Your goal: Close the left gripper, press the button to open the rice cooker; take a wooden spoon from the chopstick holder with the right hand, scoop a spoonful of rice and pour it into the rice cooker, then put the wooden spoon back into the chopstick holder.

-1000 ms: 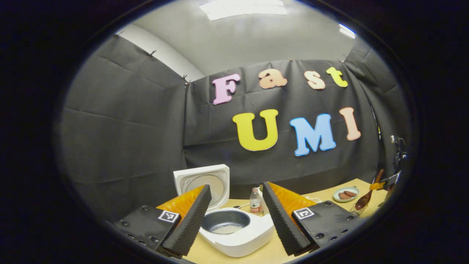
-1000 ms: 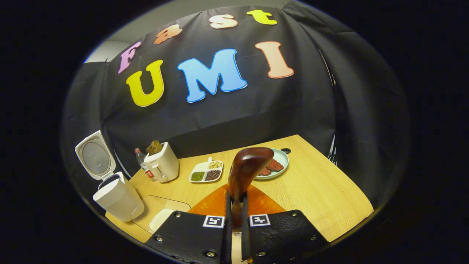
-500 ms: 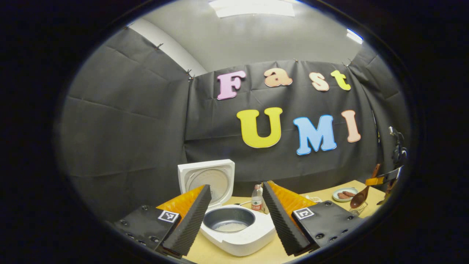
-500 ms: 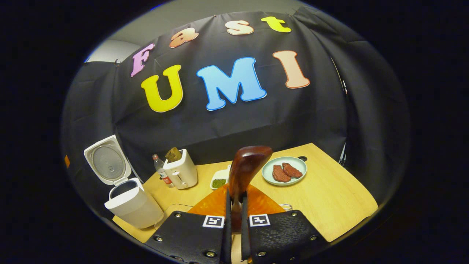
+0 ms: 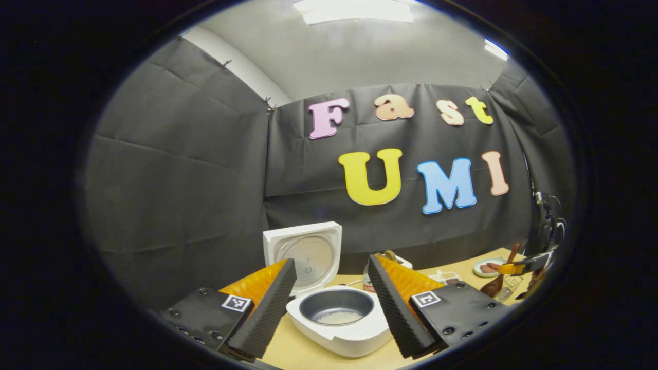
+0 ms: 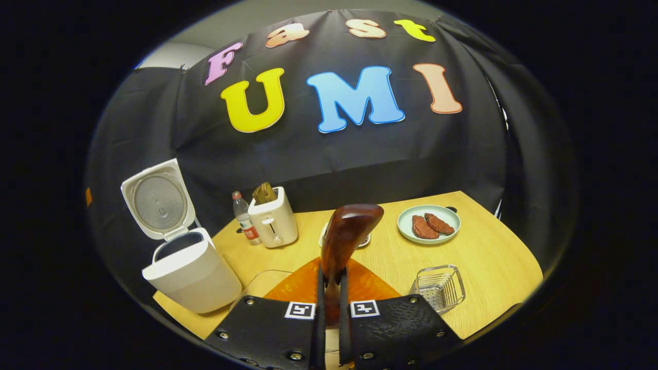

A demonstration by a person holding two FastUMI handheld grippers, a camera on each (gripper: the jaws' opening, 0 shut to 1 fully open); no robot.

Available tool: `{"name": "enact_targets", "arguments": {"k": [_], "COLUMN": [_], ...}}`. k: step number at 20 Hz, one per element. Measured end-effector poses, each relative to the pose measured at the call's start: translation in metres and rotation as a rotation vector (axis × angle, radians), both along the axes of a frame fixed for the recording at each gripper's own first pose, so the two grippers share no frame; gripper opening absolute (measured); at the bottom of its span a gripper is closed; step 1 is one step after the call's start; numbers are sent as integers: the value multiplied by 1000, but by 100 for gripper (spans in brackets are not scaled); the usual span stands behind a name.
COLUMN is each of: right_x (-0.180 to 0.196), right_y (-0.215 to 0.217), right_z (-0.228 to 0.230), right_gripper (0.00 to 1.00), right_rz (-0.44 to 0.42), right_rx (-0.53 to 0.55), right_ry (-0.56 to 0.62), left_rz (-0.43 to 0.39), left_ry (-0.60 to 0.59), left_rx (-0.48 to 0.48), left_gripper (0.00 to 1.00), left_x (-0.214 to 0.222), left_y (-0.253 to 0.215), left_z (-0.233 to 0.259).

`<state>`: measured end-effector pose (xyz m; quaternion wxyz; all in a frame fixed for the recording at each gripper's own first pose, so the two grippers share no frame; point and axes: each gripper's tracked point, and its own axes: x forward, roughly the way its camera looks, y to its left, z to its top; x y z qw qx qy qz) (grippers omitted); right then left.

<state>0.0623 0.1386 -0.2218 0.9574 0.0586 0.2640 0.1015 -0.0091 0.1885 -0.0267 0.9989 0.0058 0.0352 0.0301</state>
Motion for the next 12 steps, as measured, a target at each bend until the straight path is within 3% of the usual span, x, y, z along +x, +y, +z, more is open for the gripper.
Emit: {"name": "enact_targets", "arguments": {"k": [7, 12], "right_x": [-3, -9], "right_y": [17, 42], "right_z": [-42, -58], "right_gripper": [11, 11], "right_rz": [11, 38], "right_rx": [-194, -192], "right_ry": [-23, -3], "left_rz": [34, 33], "left_ry": [43, 40], "left_rx": [10, 17], "left_gripper": [97, 94], "left_x": [-6, -7], "left_y": [29, 33], "left_z": [-17, -17]}}
